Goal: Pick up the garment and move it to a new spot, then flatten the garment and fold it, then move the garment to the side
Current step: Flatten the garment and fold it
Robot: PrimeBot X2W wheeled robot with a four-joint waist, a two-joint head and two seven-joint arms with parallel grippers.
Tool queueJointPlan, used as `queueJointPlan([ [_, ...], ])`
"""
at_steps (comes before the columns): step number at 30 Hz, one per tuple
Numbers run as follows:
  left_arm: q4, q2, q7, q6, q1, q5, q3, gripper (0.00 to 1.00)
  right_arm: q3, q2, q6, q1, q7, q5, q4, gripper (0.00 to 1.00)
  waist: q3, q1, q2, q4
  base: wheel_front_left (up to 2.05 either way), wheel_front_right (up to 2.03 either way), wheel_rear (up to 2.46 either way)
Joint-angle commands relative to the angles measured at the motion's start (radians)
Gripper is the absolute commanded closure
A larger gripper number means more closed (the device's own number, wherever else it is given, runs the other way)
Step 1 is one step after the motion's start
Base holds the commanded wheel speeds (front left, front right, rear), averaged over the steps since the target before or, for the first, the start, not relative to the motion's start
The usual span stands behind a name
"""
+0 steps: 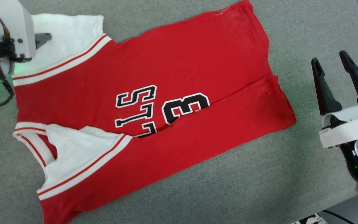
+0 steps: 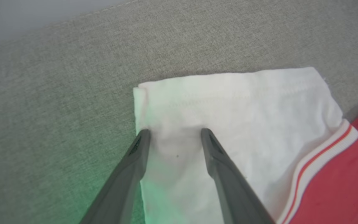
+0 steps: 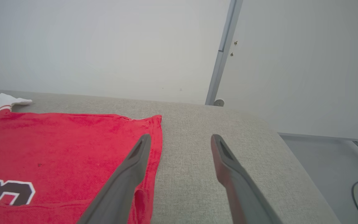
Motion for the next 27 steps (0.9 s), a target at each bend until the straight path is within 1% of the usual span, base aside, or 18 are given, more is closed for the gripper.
queueJointPlan([
  [1,-0.008,-0.013,0.015,-0.004,0.024,-0.004,-0.014,0.52,0.006,-0.003,-0.002,-0.02,0.004,0.002,-0.006,0.0,0.005,0.0,0.0,0.005,0.0,0.0,0.0],
  [2,-0.013,-0.013,0.015,-0.004,0.022,-0.005,-0.016,0.59,0.011,-0.004,-0.002,-0.024,0.007,0.003,-0.007,0.0,0.008,0.0,0.0,0.007,0.0,0.0,0.0],
  [3,-0.019,-0.013,0.018,-0.004,0.02,-0.006,-0.018,0.78,0.017,-0.005,-0.002,-0.031,0.009,0.004,-0.009,0.0,0.012,0.0,0.0,0.009,0.0,0.0,0.0],
  [4,-0.025,-0.013,0.019,-0.004,0.019,-0.006,-0.02,0.86,0.023,-0.007,-0.002,-0.039,0.013,0.004,-0.013,0.0,0.015,0.0,0.0,0.011,0.0,0.0,0.0],
  [6,-0.04,-0.01,0.008,-0.004,0.011,-0.007,-0.022,0.9,0.037,-0.014,-0.002,-0.057,0.02,0.005,-0.018,0.0,0.024,0.0,0.0,0.014,0.0,0.0,0.0],
  [9,-0.059,-0.01,-0.011,-0.004,-0.001,-0.014,-0.019,0.91,0.067,-0.029,-0.002,-0.093,0.036,0.004,-0.023,0.0,0.038,0.0,0.0,0.022,0.0,0.0,0.0],
  [11,-0.074,-0.008,-0.016,-0.004,-0.006,-0.018,-0.021,0.93,0.098,-0.041,-0.002,-0.134,0.063,0.015,-0.017,0.0,0.045,0.0,0.0,0.027,0.0,0.0,0.0],
  [15,-0.096,-0.008,-0.014,-0.004,-0.031,-0.022,-0.027,0.93,0.199,-0.082,-0.002,-0.262,0.178,0.071,0.035,0.0,0.065,0.0,0.0,0.045,0.0,0.0,0.0],
  [17,-0.108,-0.011,-0.017,-0.004,-0.043,-0.022,-0.032,0.93,0.262,-0.104,-0.002,-0.345,0.258,0.105,0.086,0.0,0.075,0.0,0.0,0.059,0.0,0.0,0.0],
  [21,-0.139,-0.022,-0.019,-0.004,-0.065,-0.023,-0.042,0.93,0.343,-0.121,-0.002,-0.515,0.432,0.212,0.226,0.0,0.097,0.0,0.0,0.089,0.0,0.0,0.0],
  [25,-0.177,-0.032,-0.02,-0.004,-0.082,-0.032,-0.049,0.87,0.41,-0.145,-0.002,-0.657,0.613,0.315,0.361,0.0,0.12,0.0,0.0,0.121,0.0,0.0,0.0],
  [27,-0.197,-0.034,-0.021,-0.004,-0.086,-0.04,-0.052,0.88,0.405,-0.15,-0.002,-0.715,0.658,0.361,0.42,0.0,0.133,0.0,0.0,0.137,0.0,0.0,0.0],
])
